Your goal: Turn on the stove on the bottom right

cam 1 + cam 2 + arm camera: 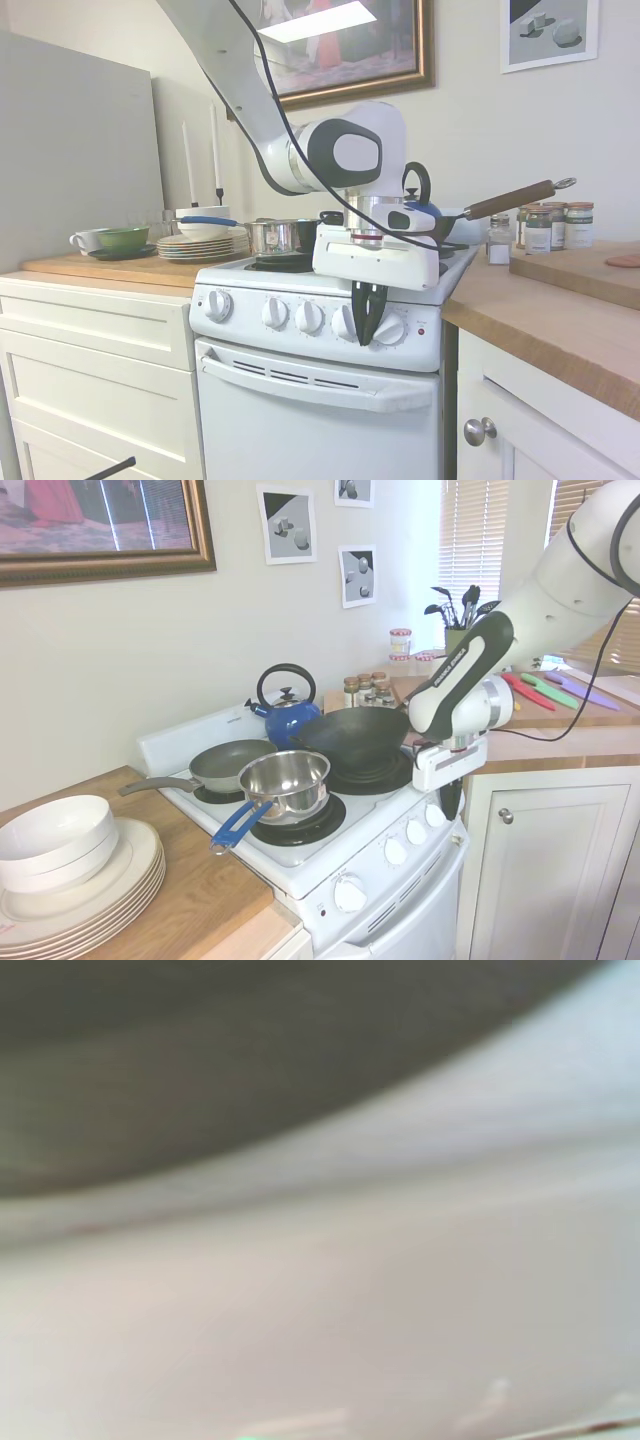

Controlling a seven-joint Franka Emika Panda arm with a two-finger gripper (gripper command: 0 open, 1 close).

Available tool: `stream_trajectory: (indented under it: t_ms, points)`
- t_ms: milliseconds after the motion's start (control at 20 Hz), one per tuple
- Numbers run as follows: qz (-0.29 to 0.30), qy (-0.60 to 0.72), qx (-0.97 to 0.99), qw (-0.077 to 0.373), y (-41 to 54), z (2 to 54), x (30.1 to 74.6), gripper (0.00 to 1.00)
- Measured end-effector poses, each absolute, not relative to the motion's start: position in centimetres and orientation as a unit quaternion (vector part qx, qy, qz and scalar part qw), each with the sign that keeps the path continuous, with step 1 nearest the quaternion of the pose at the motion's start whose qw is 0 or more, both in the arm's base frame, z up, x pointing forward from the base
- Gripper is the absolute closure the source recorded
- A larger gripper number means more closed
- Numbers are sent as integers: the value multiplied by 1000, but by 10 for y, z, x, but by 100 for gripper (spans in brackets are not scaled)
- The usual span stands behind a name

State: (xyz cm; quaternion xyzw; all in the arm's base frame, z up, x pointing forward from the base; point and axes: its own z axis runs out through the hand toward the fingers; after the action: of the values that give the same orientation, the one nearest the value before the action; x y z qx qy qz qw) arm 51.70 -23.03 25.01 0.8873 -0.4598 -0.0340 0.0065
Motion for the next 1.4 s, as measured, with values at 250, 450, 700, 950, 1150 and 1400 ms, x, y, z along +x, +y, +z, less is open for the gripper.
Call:
stream_trajectory:
  t_ms: [250,450,700,950,1150,1400]
  points:
    - [-36,-456,889,10,-229,246,518,100]
    - [-41,-452,891,19,-225,237,519,100]
    - [-45,-453,890,24,-224,230,519,100]
    - [-50,-454,889,26,-224,225,520,100]
    - [-58,-454,889,32,-223,220,521,100]
    - [-59,-451,890,40,-221,219,522,100]
